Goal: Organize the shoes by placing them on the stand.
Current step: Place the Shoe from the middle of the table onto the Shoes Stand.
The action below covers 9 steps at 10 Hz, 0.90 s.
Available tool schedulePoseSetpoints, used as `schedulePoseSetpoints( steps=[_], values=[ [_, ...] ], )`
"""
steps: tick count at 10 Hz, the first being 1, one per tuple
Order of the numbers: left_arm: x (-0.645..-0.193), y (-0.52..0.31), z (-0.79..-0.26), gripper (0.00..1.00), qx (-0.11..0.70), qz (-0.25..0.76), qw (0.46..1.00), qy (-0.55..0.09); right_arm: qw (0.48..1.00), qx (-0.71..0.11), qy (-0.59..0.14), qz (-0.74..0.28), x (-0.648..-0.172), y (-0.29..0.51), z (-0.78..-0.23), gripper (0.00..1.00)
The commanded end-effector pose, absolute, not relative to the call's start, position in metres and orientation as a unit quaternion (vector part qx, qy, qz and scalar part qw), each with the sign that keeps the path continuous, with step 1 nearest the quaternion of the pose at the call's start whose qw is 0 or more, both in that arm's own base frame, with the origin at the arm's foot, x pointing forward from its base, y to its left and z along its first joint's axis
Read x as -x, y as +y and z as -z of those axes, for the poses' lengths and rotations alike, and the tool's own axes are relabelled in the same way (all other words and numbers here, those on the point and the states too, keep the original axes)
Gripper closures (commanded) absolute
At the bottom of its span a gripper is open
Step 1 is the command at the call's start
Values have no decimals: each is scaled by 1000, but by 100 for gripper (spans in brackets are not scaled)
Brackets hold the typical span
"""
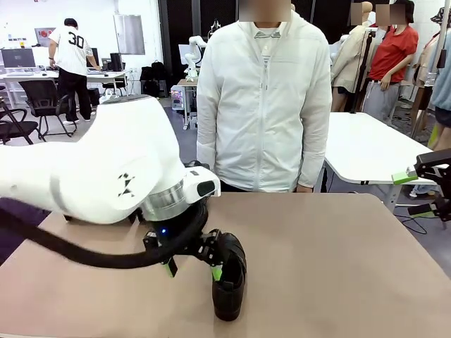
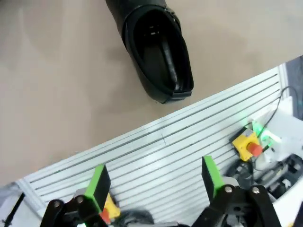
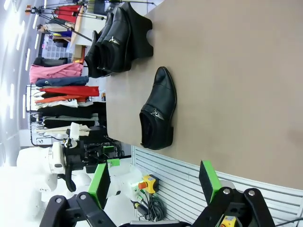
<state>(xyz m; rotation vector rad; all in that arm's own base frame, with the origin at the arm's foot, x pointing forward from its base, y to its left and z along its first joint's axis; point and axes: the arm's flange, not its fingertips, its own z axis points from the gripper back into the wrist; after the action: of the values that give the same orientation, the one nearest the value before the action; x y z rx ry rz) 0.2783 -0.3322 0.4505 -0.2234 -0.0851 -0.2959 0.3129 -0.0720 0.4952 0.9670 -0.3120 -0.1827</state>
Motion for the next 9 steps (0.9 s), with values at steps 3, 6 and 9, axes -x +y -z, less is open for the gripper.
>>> schedulePoseSetpoints(
  steps=[3,6,9],
  values=[
    [-255,-311,-457,0,113,151,981,-41,863,-473,-151,93,-314,-72,-500,0],
    [-280,-330,-452,0,97,149,981,-72,863,-473,-151,93,-314,-72,-500,0],
    [-310,-358,-419,0,57,188,976,-89,863,-473,-151,93,-314,-72,-500,0]
  ],
)
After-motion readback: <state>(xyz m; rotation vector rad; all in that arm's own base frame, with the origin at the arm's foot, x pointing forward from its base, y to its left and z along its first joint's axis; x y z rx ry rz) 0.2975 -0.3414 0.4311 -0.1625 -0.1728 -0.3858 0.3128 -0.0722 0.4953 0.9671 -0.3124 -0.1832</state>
